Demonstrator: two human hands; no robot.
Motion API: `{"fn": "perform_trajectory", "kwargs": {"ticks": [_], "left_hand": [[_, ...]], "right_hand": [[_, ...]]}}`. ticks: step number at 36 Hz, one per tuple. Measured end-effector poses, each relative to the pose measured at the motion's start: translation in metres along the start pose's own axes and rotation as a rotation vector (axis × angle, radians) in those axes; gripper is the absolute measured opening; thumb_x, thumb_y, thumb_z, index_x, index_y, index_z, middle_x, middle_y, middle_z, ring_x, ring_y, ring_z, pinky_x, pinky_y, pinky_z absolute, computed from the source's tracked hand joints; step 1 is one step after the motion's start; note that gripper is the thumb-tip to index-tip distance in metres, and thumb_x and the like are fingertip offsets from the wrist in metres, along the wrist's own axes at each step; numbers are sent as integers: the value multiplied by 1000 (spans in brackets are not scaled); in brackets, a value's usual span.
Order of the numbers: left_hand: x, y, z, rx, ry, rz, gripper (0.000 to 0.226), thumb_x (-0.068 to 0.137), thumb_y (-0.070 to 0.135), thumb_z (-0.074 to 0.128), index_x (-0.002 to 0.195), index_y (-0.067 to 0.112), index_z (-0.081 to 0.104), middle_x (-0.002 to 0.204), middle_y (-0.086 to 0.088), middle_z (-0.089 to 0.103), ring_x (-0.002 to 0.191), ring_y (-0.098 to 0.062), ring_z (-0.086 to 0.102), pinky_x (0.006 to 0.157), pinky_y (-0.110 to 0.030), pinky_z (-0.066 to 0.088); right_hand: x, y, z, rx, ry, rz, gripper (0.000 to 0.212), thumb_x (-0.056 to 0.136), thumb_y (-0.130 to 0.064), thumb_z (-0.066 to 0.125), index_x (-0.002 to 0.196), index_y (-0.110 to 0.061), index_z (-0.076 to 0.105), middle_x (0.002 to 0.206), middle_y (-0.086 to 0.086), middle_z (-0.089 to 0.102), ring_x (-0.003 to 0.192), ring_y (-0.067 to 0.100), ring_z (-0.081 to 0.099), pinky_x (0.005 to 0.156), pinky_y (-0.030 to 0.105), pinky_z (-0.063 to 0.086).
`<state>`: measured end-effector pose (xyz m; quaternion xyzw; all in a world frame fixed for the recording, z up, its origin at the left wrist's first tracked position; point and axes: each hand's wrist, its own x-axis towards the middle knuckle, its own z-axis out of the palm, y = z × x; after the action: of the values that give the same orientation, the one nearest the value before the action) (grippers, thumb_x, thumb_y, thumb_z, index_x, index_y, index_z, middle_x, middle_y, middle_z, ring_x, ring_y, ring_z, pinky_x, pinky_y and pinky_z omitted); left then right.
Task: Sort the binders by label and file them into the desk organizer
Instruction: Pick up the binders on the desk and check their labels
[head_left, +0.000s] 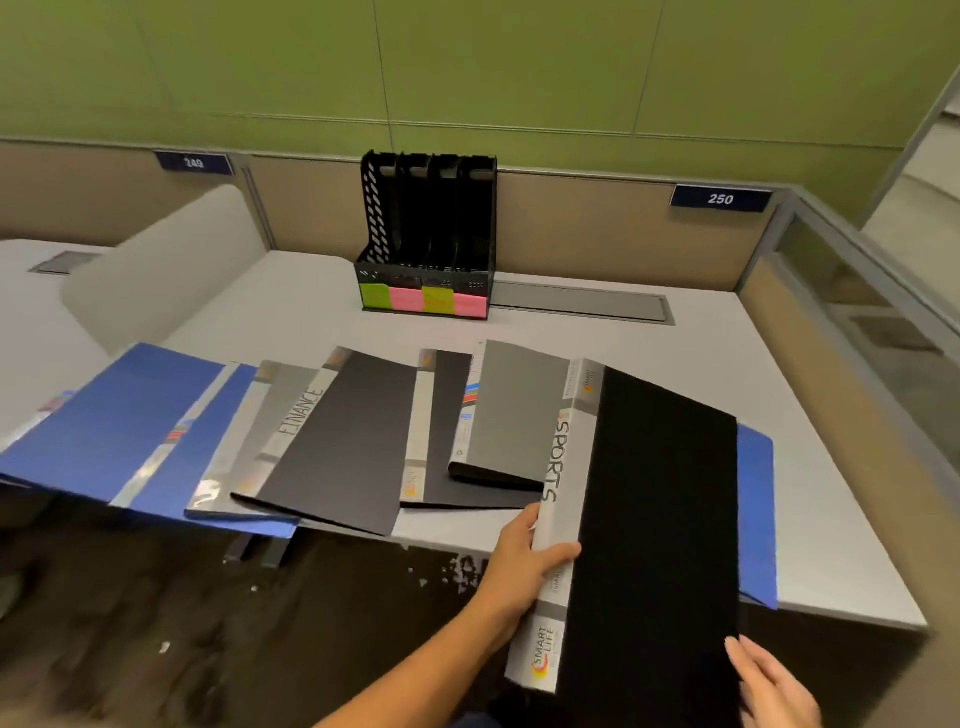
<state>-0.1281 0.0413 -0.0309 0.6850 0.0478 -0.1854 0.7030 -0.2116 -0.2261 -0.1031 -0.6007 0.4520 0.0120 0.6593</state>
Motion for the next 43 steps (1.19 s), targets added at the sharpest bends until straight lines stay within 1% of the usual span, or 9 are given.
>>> {"fn": "perform_trajectory", "kwargs": {"ticks": [3,6,10,14,22,28,36,40,43], "left_hand": [[-18,5,-18,3,32,18,52,87,31,74,133,37,49,127,7,62,115,-16,64,98,-40,56],[-30,10,-30,-7,52,30,54,88,31,74,135,37,49,127,6,63,115,-18,64,98,-42,56],[-44,16,-49,4,89,45,54,86,33,74,133,40,49,126,6,63,114,-19,65,97,-43,57],[-53,20,-70,76,103,75,50,85,39,75,126,48,48,124,11,63,112,-15,65,96,-41,57],[-49,27,-100,156,49,95,47,87,48,70,124,56,42,122,19,57,110,-7,62,88,-27,58],[-33,39,-132,169,1,87,45,85,60,64,115,70,32,119,33,50,111,0,57,77,-14,52],[16,41,-185,203,-79,65,41,89,59,60,106,82,30,118,41,47,112,10,53,86,-17,48],[43,37,-210,184,-110,33,45,91,57,58,124,68,29,133,30,48,121,2,52,101,-27,48],[61,31,-224,160,-138,9,55,94,48,59,142,48,32,142,17,48,125,-5,52,109,-37,46]], "right_hand": [[-1,2,24,-64,-23,12,45,82,-29,82,121,-13,65,113,7,71,115,28,64,107,51,45],[-10,-3,42,-105,-44,2,54,83,-38,80,129,-19,60,114,2,68,109,25,63,103,49,48],[-20,0,70,-28,-71,-8,41,87,-39,75,120,-16,66,114,3,71,108,24,63,95,43,49],[-49,-9,99,-23,-112,30,18,91,-34,72,88,-17,66,98,9,70,116,33,61,90,42,49],[-68,-25,150,23,-144,82,48,105,-35,46,141,-3,50,144,20,52,138,36,45,118,52,30],[-80,-43,191,-101,-105,51,50,107,-33,42,139,5,49,143,27,50,135,42,44,115,48,31],[-77,-43,233,-95,-26,-13,39,103,-37,50,121,-5,62,124,16,65,124,37,57,108,50,41],[-69,-40,247,-66,54,-49,25,102,-37,54,103,-16,66,117,10,68,119,32,59,105,47,43],[-61,-40,258,-85,168,-26,47,100,-39,56,136,-9,55,140,11,58,134,31,50,114,51,36]]}}
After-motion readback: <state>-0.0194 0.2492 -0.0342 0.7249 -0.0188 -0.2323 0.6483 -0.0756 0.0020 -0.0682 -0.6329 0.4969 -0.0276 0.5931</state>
